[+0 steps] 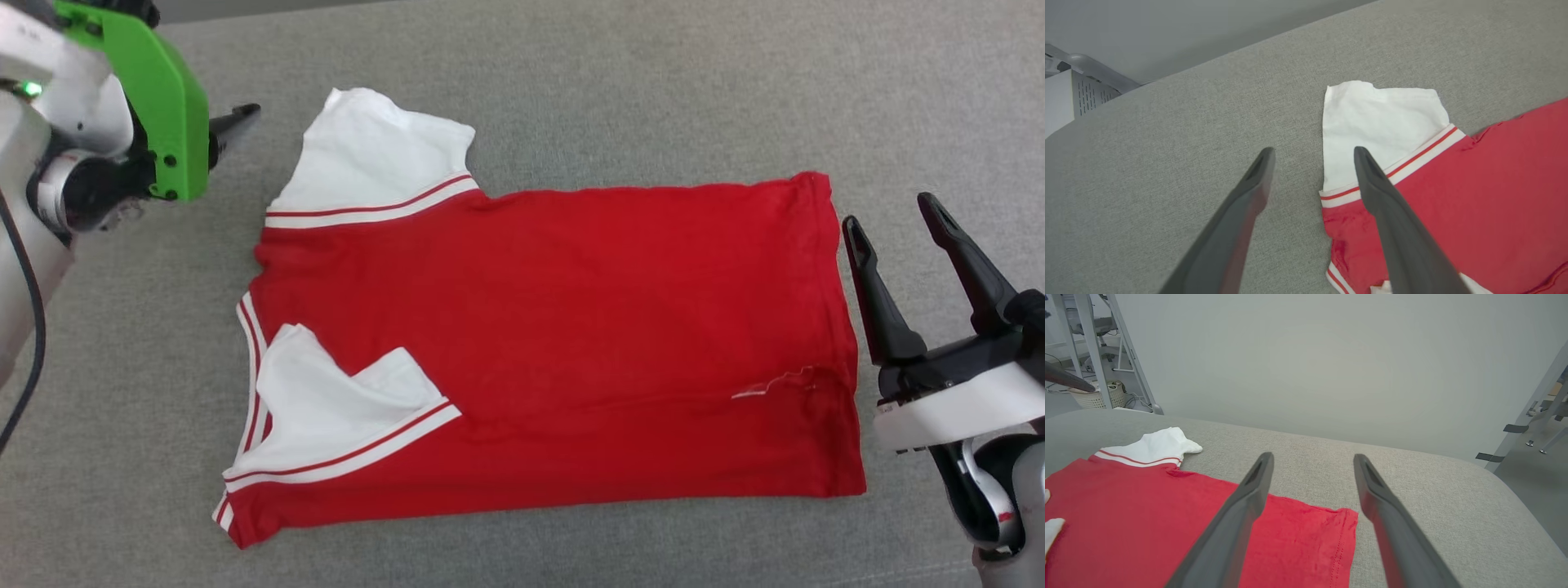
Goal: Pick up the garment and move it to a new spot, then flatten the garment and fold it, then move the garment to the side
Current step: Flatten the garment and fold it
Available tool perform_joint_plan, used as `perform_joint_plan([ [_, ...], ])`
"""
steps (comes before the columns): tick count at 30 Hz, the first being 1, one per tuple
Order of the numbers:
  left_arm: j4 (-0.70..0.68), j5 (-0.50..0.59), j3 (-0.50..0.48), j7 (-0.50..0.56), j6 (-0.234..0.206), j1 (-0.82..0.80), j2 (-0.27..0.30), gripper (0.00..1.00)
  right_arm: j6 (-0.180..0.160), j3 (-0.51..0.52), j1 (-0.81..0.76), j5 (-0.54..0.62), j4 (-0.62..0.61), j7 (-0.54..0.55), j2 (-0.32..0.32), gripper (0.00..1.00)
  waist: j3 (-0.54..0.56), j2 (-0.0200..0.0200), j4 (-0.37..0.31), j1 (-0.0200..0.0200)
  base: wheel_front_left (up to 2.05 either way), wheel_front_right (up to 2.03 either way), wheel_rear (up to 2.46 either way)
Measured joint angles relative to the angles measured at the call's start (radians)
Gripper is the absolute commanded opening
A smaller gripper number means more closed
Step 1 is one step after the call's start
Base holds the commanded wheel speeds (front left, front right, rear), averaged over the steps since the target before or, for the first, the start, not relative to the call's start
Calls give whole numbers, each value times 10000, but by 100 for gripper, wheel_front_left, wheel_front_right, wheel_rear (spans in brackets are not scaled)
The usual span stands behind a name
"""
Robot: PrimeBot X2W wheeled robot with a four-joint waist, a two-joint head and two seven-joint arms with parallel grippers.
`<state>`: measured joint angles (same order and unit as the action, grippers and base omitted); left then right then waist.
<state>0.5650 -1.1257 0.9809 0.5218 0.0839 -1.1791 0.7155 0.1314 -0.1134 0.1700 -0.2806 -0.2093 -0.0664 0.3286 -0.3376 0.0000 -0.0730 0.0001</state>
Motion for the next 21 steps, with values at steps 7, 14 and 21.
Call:
perform_joint_plan([
  [7,631,-102,230,2316,8,-2020,-483,100,0,-148,665,-4,-63,-201,-4,100,-1216,0,-444,0,0,0,0],
  [14,1398,230,546,2874,58,-2565,-662,100,0,-370,1295,-58,102,-481,10,100,-2319,0,-890,1,0,0,0],
  [21,1848,255,631,2727,257,-2745,-759,100,0,-366,1419,-94,301,-604,136,100,-2960,0,-1345,1,0,0,0],
])
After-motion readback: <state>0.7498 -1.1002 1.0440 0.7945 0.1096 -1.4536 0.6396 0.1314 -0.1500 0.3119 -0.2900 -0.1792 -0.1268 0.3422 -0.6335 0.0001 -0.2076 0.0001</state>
